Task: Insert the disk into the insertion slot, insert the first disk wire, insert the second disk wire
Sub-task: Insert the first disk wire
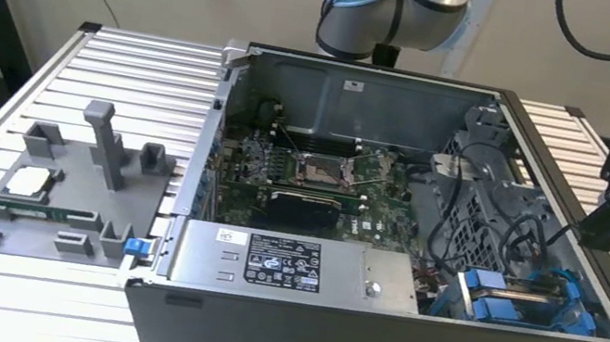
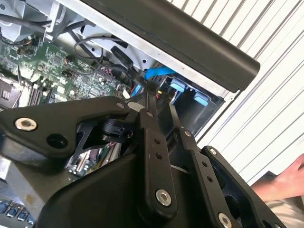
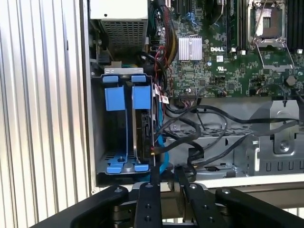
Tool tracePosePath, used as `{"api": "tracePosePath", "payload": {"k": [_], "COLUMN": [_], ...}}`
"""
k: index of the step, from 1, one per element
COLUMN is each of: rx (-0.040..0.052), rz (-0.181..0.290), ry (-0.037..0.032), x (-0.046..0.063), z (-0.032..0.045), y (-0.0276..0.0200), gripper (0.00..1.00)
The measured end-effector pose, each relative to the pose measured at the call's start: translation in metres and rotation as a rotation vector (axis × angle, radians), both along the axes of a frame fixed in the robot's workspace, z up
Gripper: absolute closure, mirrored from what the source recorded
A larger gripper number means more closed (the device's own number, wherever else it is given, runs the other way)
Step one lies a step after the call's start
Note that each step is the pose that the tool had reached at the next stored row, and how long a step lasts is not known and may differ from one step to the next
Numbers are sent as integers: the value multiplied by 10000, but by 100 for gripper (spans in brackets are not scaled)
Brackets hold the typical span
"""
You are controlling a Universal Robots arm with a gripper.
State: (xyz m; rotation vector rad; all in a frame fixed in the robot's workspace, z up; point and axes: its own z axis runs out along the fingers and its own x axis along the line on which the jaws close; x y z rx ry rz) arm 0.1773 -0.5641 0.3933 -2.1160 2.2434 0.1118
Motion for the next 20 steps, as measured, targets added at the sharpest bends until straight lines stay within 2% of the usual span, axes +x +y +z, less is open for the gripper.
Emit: {"api": "tracePosePath", "payload": {"k": [6, 15, 17, 20], "rx": [1, -1, 0, 0], "rz": [7, 7, 9, 7], "ry": [0, 6, 53, 171], "x": [55, 68, 77, 89], "z": [-45, -58, -60, -63], "y": [46, 48, 48, 48], "gripper": [0, 0, 0, 0]}}
